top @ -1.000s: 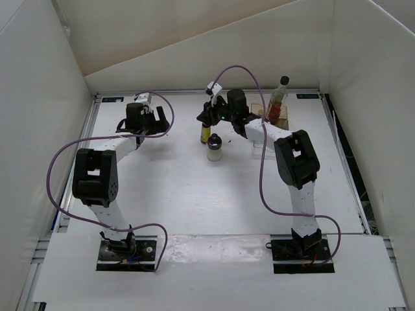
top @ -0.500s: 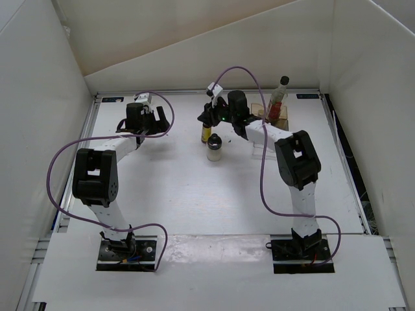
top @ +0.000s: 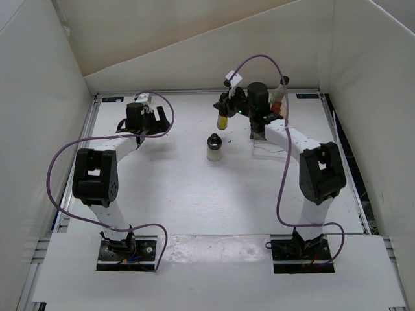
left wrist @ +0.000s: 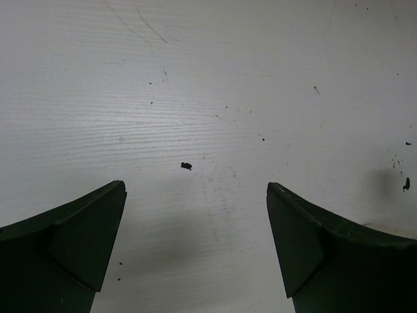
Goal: Organize the condiment bottles
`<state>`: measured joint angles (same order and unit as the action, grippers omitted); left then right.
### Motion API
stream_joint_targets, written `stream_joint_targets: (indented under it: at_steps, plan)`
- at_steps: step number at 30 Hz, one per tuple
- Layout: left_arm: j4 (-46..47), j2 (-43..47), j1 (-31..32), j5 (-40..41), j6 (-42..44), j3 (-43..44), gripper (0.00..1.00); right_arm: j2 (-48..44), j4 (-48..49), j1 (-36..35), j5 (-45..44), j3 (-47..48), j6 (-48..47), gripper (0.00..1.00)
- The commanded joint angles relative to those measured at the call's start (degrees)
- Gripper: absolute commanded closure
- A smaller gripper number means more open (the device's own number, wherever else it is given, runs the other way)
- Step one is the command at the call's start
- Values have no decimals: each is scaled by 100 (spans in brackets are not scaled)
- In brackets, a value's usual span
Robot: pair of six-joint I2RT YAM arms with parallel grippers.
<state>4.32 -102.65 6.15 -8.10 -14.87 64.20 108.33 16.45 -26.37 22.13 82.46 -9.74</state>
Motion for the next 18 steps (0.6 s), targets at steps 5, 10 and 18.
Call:
stream_joint_targets:
  at_steps: [5,10,18]
  plan:
    - [34,298,123,-26,-51,83,0,-1376,439,378,-428,-300,-151,100]
    - [43,316,219,-34,-60,83,0,-2193,78,790,-823,-580,-318,100]
    - [17,263,360,1,-42,188,0,-3080,-300,1573,-1149,-1081,-258,100]
